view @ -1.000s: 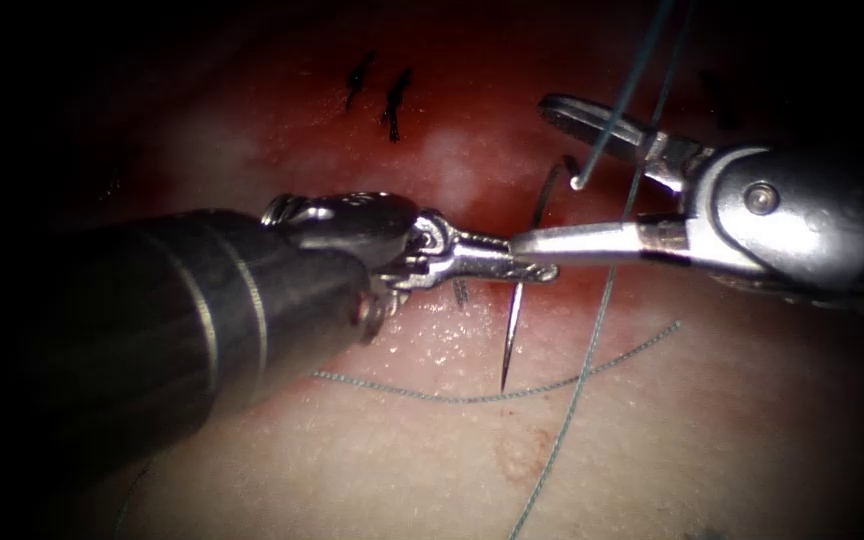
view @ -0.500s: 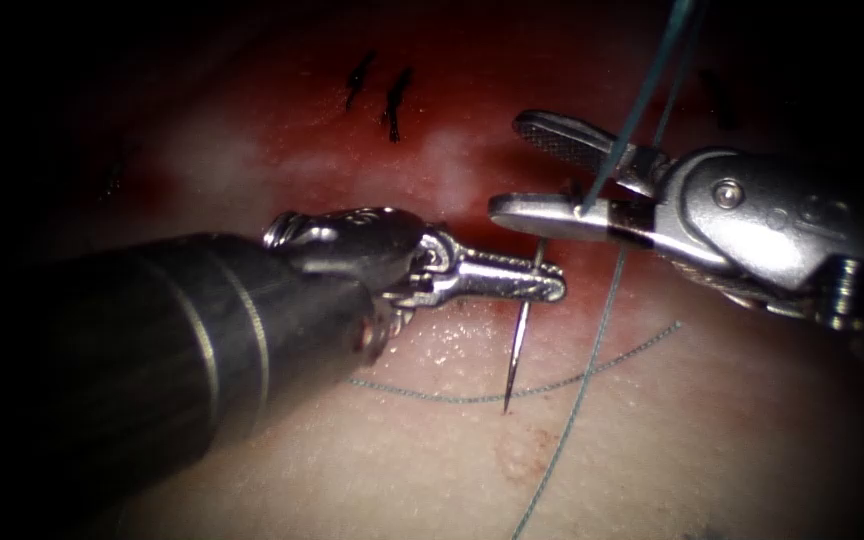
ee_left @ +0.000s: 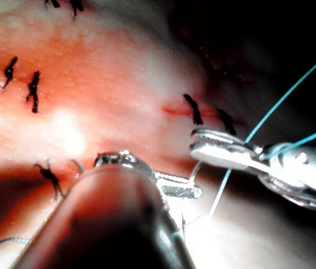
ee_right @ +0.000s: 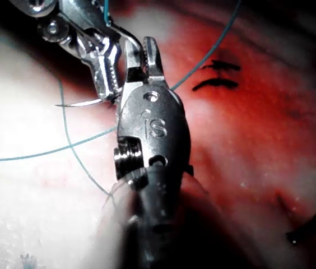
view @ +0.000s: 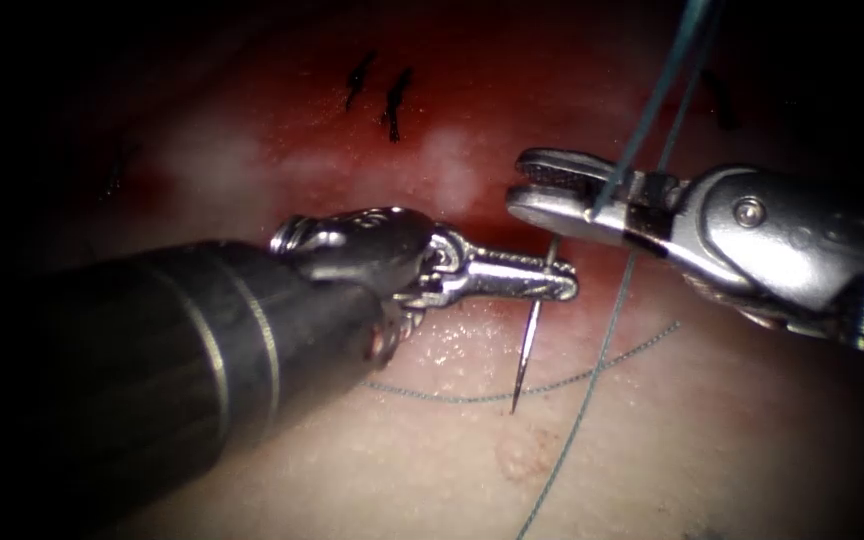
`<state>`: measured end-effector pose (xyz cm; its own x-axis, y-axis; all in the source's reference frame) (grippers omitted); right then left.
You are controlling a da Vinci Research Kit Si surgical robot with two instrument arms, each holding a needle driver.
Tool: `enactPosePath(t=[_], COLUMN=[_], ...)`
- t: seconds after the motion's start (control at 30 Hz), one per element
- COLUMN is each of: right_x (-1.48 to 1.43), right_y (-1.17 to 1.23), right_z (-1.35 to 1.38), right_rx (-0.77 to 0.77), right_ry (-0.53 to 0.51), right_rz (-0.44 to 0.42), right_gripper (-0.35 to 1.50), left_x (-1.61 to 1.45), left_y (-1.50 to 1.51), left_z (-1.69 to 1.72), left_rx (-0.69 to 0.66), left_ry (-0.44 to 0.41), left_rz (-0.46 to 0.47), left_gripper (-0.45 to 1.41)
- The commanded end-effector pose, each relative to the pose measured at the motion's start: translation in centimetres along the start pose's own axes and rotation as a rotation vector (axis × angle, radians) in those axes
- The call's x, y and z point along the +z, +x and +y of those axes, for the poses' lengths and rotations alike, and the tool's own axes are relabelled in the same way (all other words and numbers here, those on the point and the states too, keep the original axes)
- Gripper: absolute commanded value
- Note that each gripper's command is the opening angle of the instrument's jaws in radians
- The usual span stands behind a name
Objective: Wound Closure
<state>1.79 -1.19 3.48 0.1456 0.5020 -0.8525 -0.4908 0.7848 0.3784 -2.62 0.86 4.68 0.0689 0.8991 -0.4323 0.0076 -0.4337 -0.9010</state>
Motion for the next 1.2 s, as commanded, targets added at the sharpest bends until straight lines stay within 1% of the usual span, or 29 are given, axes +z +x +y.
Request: enactPosePath(t=[0.03,0.07,0.13,0.17,0.2,0.27,0.33,0.37,0.4,0.47,0.5,0.57,0.67,0.8,0.9,0.97,1.0,1.03,1.1,1.13,1.2], right_x=[0.06,0.06,0.05,0.05,0.04,0.03,0.03,0.04,0.04,0.05,0.06,0.08,0.13,0.22,0.29,0.34,0.36,0.41,0.44,0.45,0.47], right_y=[-0.06,-0.08,-0.13,-0.16,-0.20,-0.26,-0.31,-0.32,-0.34,-0.35,-0.35,-0.35,-0.39,-0.49,-0.61,-0.71,-0.75,-0.84,-0.90,-0.92,-0.93], right_z=[0.03,0.06,0.11,0.14,0.16,0.19,0.21,0.22,0.22,0.23,0.24,0.28,0.37,0.51,0.60,0.64,0.66,0.68,0.71,0.72,0.75], right_rx=[-0.001,-0.003,-0.008,-0.011,-0.015,-0.020,-0.014,-0.015,-0.017,-0.018,-0.018,-0.025,-0.111,-0.226,-0.302,-0.354,-0.371,-0.392,-0.409,-0.409,-0.406], right_ry=[0.008,0.017,0.039,0.040,0.041,0.044,0.048,0.051,0.053,0.064,0.070,0.089,0.138,0.197,0.222,0.229,0.229,0.219,0.203,0.193,0.177], right_rz=[0.006,0.006,0.016,0.017,0.019,0.022,0.025,0.027,0.029,0.033,0.035,0.043,0.072,0.120,0.151,0.168,0.170,0.182,0.197,0.206,0.235], right_gripper=[-0.35,-0.35,-0.35,-0.35,-0.35,-0.35,-0.35,-0.35,-0.35,-0.35,-0.35,-0.35,-0.35,-0.35,-0.35,-0.35,-0.35,-0.35,-0.35,-0.35,-0.35], left_x=[0.06,0.06,0.06,0.06,0.07,0.08,0.09,0.09,0.09,0.08,0.07,0.01,-0.09,-0.21,-0.28,-0.30,-0.31,-0.30,-0.29,-0.27,-0.25], left_y=[0.00,0.00,-0.01,-0.03,-0.05,-0.08,-0.11,-0.11,-0.11,-0.09,-0.08,-0.09,-0.13,-0.16,-0.20,-0.26,-0.30,-0.38,-0.45,-0.47,-0.50], left_z=[-0.08,-0.09,-0.09,-0.08,-0.08,-0.08,-0.08,-0.09,-0.10,-0.12,-0.14,-0.15,-0.13,-0.09,-0.08,-0.10,-0.11,-0.15,-0.22,-0.25,-0.34], left_rx=[0.032,0.050,0.082,0.083,0.085,0.136,0.138,0.139,0.139,0.139,0.150,0.192,0.271,0.306,0.414,0.509,0.550,0.600,0.655,0.667,0.695], left_ry=[0.035,0.057,0.084,0.094,0.108,0.097,0.093,0.093,0.093,0.093,0.092,0.087,0.076,0.133,0.212,0.273,0.291,0.324,0.352,0.365,0.395], left_rz=[0.008,0.027,0.062,0.073,0.082,0.074,0.073,0.073,0.073,0.073,0.072,0.064,0.035,-0.039,-0.142,-0.229,-0.269,-0.343,-0.392,-0.399,-0.408], left_gripper=[0.93,0.94,0.79,0.66,0.42,0.42,0.42,0.44,0.61,1.09,1.23,1.23,1.23,1.23,1.11,0.94,0.81,0.51,0.19,0.10,0.02])
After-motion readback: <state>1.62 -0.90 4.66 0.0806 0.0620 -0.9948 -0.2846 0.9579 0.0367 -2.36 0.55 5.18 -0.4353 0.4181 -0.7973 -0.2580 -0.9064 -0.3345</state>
